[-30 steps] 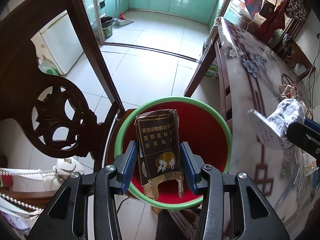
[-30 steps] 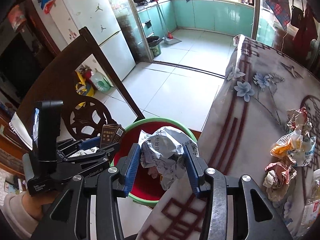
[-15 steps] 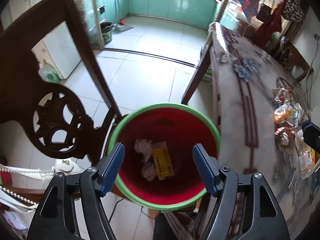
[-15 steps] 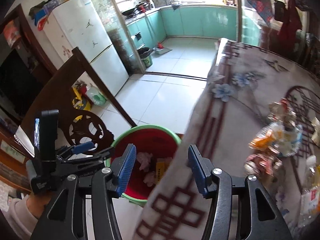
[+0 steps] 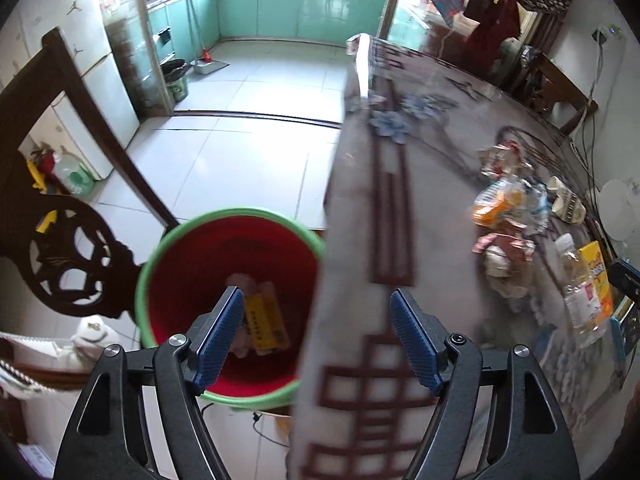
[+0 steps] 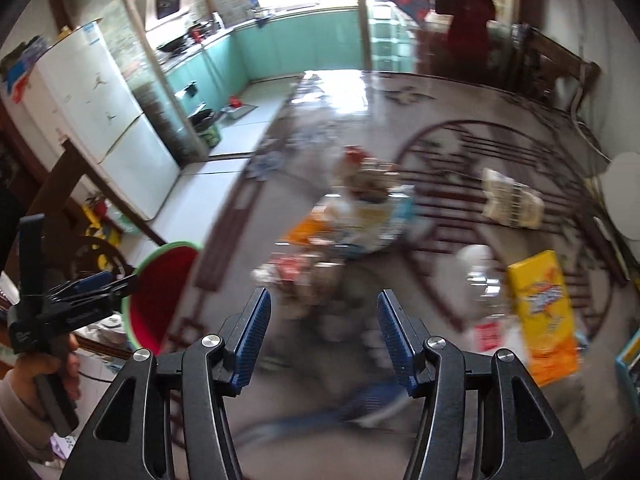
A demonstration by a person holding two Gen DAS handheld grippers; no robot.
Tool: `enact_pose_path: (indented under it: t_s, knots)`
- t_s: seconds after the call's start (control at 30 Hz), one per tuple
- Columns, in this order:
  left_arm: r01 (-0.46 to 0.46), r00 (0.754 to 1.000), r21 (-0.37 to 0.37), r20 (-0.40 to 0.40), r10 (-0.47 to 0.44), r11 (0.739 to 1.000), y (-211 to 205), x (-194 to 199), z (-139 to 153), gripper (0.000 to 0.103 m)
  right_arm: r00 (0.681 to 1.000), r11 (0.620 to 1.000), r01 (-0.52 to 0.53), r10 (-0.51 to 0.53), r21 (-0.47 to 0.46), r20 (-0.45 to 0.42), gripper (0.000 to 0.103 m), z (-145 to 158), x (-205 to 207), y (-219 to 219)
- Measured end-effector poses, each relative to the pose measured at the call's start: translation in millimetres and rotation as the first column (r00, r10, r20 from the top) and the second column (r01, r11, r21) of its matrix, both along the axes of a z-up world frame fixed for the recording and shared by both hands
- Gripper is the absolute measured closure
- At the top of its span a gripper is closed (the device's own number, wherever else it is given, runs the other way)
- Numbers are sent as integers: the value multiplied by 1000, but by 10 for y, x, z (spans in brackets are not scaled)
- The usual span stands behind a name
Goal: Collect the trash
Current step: 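Move both open tools back over the trash on the table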
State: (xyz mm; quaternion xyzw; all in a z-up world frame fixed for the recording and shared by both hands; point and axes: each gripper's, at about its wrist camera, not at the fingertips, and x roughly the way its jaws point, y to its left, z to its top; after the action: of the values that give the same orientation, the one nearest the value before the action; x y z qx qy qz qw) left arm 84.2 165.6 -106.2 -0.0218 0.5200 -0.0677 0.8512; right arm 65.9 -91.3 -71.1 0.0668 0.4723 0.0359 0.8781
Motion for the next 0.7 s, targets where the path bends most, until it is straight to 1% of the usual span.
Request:
enact_pose_path:
  t_s: [0.17,0.3,0.33,0.47,0.6,0.7]
  knots:
    - [31,1000,3,-5,-31,1000,-519,-83,26,23,1000,1000,22,-22,8,-10,48,-48,-65,-573]
    - [64,998,-7,-12,-64,998,-927,-138,18,22,999,999,45,-44,18,-17,48,-78,-134,-937]
    - [77,997,-7,-16,-77,997,-1055,-147,4,22,998,998,53,-53,17,-17,48,-80,-158,-1038]
    - [104,994,-11,-24,-105,994,-1353,-159,-32,21,996,996,89,-89,-9,-22,48,-94,-233,-1406]
    - [121,992,9,-22,-121,993,-1608,-18,-115,20,985,986,169,-169,-11,-39,48,-141,-404,-1838]
    - [121,992,27,-50,-119,992,-1754,141,-271,20,969,970,241,-241,1,-56,48,-210,-555,-2151]
